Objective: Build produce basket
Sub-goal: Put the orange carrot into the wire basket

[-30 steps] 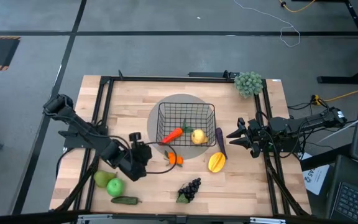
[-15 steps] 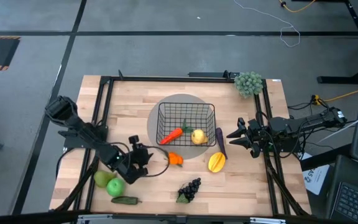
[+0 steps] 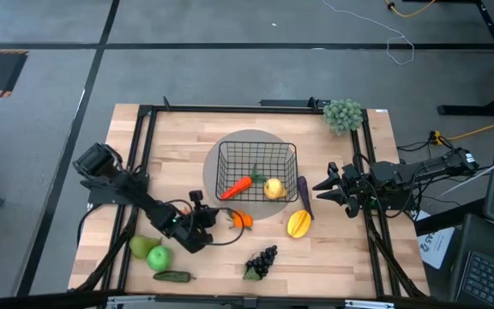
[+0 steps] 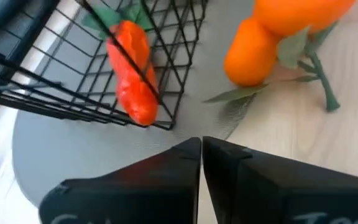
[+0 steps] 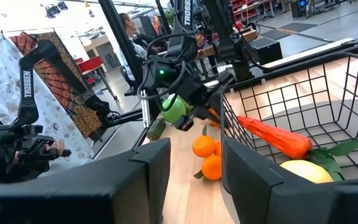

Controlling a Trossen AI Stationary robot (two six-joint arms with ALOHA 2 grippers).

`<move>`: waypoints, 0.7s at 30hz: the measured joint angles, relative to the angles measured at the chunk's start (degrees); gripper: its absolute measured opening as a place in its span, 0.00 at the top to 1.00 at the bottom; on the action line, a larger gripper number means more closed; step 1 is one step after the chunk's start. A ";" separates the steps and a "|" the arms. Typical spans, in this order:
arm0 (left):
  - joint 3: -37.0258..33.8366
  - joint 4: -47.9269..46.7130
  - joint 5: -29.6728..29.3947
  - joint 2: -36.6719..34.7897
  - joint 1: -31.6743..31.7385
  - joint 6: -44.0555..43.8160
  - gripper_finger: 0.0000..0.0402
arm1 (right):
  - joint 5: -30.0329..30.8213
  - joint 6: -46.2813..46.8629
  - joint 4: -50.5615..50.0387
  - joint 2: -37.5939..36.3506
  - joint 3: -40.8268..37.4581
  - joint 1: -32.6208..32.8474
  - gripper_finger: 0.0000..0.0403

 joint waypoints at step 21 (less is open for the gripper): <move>0.02 7.50 -8.07 1.30 3.39 4.44 1.00 | 0.00 0.01 -0.35 -0.02 0.00 0.00 0.65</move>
